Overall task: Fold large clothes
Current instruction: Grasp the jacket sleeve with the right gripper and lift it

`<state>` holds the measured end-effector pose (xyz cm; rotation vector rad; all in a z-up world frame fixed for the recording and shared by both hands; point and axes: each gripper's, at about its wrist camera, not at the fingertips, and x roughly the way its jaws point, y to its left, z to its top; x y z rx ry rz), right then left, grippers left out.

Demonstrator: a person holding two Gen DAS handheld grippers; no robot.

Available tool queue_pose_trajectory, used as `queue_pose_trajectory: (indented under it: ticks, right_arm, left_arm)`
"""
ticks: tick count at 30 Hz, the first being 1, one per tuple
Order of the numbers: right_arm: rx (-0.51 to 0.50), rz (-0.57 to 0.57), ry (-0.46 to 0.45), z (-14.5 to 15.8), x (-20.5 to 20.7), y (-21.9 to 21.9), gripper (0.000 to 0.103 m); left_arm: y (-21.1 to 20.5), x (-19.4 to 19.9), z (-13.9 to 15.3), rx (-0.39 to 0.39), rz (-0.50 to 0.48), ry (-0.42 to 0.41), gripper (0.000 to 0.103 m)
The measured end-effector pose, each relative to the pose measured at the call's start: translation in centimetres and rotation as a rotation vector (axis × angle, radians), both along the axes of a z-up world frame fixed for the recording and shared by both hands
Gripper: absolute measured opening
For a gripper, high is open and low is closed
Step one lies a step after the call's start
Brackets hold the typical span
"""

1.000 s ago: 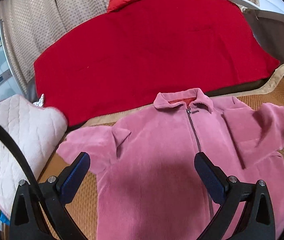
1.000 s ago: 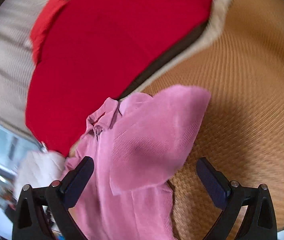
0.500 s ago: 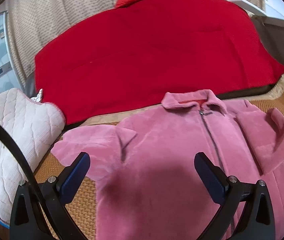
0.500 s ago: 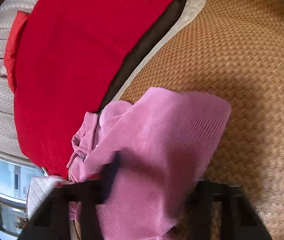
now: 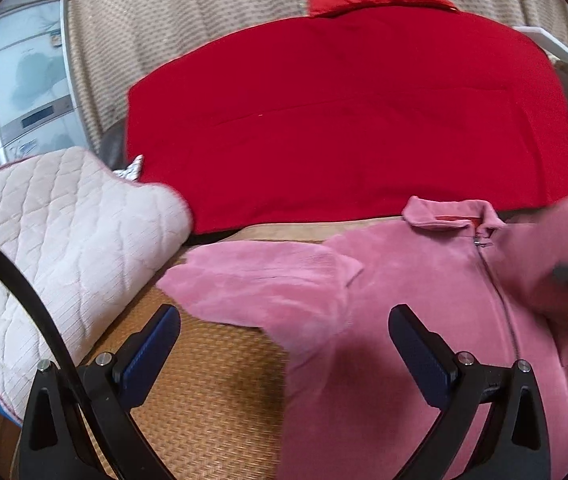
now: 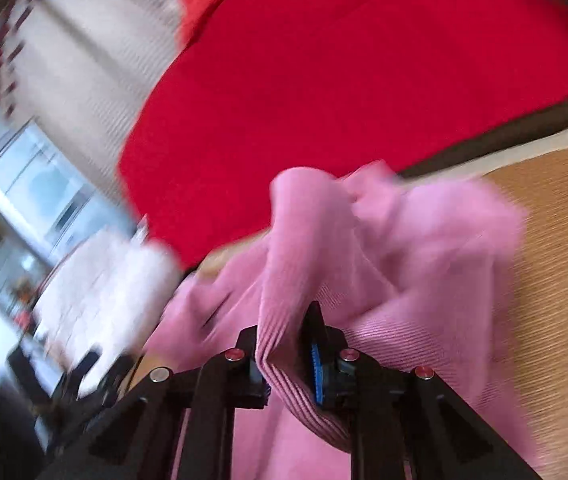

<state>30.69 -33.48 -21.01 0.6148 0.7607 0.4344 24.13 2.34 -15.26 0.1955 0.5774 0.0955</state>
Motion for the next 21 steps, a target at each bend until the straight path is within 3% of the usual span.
queue_pose_trajectory:
  ticks: [4,6,7,9,12,15,16,18,20,21]
  right_arm:
    - [0.006,0.205,0.109,-1.0,0.1,3.9,0.025]
    - [-0.014,0.241,0.091,-0.5,-0.4,4.1,0.035]
    - [-0.005,0.237,0.065,0.2,-1.2,3.3,0.058]
    - [0.051,0.176,0.002,1.1,-1.9,2.1,0.093]
    - [0.113,0.080,-0.097,3.0,-2.9,-0.6,0.094]
    - [0.120,-0.043,-0.080,3.2,-2.9,-3.5,0.090]
    - [0.101,-0.087,-0.053,3.0,-2.7,-4.6,0.080]
    - [0.111,-0.126,-0.005,1.9,-2.4,-5.8,0.070]
    - [0.131,-0.153,0.039,0.4,-1.9,-6.7,0.060]
    - [0.114,-0.165,0.069,-0.2,-1.7,-6.9,0.059]
  left_arm:
    - [1.3,0.3,-0.3,-0.043,0.014,0.018,0.103]
    - [1.7,0.6,-0.4,-0.109,-0.005,0.048,0.103]
    - [1.8,0.8,-0.4,-0.161,-0.024,0.069,0.103]
    - [1.7,0.9,-0.4,-0.240,-0.062,0.093,0.103]
    - [0.5,0.8,-0.4,-0.301,-0.134,0.105,0.103]
    - [-1.8,1.2,-1.3,-0.368,-0.258,0.194,0.103]
    - [-2.4,1.2,-1.7,-0.388,-0.289,0.221,0.103]
    - [-4.1,1.7,-2.8,-0.400,-0.350,0.294,0.103]
    - [-5.6,2.3,-4.4,-0.375,-0.372,0.370,0.091]
    - [-6.2,2.7,-5.3,-0.379,-0.378,0.405,0.072]
